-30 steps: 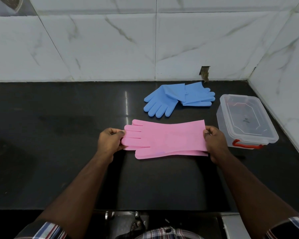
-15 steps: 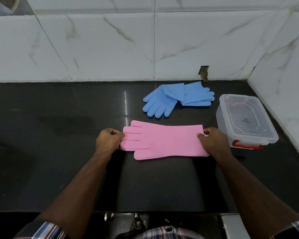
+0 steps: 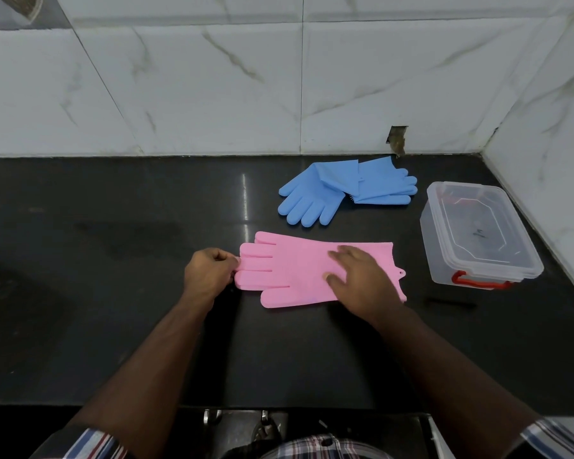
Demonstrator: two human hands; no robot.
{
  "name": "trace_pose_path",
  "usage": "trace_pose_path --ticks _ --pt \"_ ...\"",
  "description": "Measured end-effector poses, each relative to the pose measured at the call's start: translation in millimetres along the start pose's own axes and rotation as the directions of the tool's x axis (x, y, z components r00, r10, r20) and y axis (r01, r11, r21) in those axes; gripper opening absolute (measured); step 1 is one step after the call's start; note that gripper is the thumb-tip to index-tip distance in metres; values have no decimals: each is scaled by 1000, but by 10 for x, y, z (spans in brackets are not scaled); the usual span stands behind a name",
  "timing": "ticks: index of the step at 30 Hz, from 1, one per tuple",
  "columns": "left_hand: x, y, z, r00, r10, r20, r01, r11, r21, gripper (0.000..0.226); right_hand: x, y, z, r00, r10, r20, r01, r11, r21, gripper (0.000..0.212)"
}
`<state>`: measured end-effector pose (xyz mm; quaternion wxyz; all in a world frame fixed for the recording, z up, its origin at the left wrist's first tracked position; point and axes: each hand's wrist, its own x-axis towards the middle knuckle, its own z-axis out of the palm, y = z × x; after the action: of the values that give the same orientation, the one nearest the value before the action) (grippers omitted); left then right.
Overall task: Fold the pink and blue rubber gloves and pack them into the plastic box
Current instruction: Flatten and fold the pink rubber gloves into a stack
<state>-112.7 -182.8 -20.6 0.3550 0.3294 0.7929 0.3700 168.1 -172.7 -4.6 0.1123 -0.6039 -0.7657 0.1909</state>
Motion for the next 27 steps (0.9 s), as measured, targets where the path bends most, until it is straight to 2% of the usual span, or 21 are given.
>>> trace_pose_path --ticks 5,7,8,9,11,14,16,19,27 --pt "-21 1 -2 999 36 9 -36 999 33 4 -29 -22 205 993 -50 111 59 995 -76 57" --pt "-67 41 16 996 89 -20 -86 991 106 13 -29 -24 210 991 -50 121 61 994 -95 57" --pt "-94 58 37 986 161 -46 -151 973 173 22 -24 -44 199 992 -47 114 57 994 -94 57" --pt "-129 74 71 961 268 -64 -243 933 265 28 -14 -71 187 994 -44 97 53 994 -91 56" --pt "-238 138 197 874 486 -17 -428 784 449 34 34 -137 168 997 -54 50 58 994 -91 55" --pt "-368 287 472 751 624 216 -615 542 572 43 147 -208 197 996 -87 28 90 986 -141 55" --pt "-354 325 611 724 587 362 -653 416 633 53 199 -215 248 995 -85 54 93 977 -192 57" --pt "-267 259 677 763 455 459 -627 346 698 61 231 -173 326 995 -36 92 55 974 -222 62" --pt "-244 151 720 770 410 490 -619 292 729 67 198 -92 446 994 -13 107 42 962 -271 66"
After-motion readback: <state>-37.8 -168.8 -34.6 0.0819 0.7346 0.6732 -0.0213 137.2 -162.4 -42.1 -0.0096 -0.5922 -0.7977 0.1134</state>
